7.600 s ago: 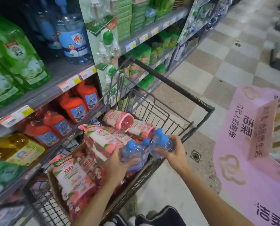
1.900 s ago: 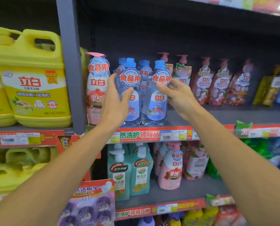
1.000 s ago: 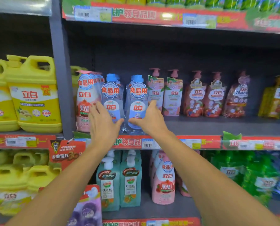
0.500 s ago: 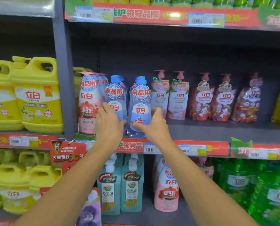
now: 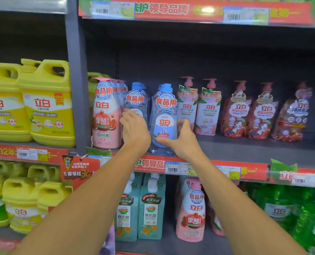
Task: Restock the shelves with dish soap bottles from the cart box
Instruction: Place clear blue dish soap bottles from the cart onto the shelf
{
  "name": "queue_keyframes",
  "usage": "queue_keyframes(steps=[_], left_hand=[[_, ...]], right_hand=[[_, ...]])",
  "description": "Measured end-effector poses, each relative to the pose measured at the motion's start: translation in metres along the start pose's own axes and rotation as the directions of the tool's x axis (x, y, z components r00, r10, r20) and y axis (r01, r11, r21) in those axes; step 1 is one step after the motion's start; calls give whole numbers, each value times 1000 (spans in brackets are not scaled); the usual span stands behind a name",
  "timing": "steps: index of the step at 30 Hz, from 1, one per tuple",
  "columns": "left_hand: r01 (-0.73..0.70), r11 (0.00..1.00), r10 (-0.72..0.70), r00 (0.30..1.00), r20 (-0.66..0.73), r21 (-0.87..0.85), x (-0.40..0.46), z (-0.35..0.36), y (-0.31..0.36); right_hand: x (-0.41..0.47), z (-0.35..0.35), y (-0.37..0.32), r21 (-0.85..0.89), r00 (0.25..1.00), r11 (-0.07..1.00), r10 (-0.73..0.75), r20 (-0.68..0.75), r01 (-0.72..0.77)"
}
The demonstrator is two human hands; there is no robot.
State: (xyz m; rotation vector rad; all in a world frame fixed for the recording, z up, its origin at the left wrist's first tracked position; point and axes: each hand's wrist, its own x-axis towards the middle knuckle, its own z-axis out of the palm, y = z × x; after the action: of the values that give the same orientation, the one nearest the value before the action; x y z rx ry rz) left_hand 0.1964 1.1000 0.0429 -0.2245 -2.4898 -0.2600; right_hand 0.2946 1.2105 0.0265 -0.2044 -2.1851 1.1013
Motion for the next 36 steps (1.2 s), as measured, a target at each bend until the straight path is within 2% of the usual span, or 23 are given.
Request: queue_keyframes(steps=[6,16,24,29,36], left_hand=[[-45,998,45,999,9,43,10,4,-2],[-22,973,25,1000,9,-230,14,11,-5],[-28,960,20,999,-32,-278,18,19,-4],[-109,967,103,994,-40,-230,16,18,-10],[-273,920,272,961,-44,-282,-4,15,-33]], right_hand=[[5,-5,5,23,999,1000,17,41,-18],[9,-10,7,29,995,999,23,97,-26],[5,-6,16,41,997,998,36,70,-39],[3,-7,17,43,996,998,53,70,-56],[2,-9,14,-5,996,998,64,57,-64]])
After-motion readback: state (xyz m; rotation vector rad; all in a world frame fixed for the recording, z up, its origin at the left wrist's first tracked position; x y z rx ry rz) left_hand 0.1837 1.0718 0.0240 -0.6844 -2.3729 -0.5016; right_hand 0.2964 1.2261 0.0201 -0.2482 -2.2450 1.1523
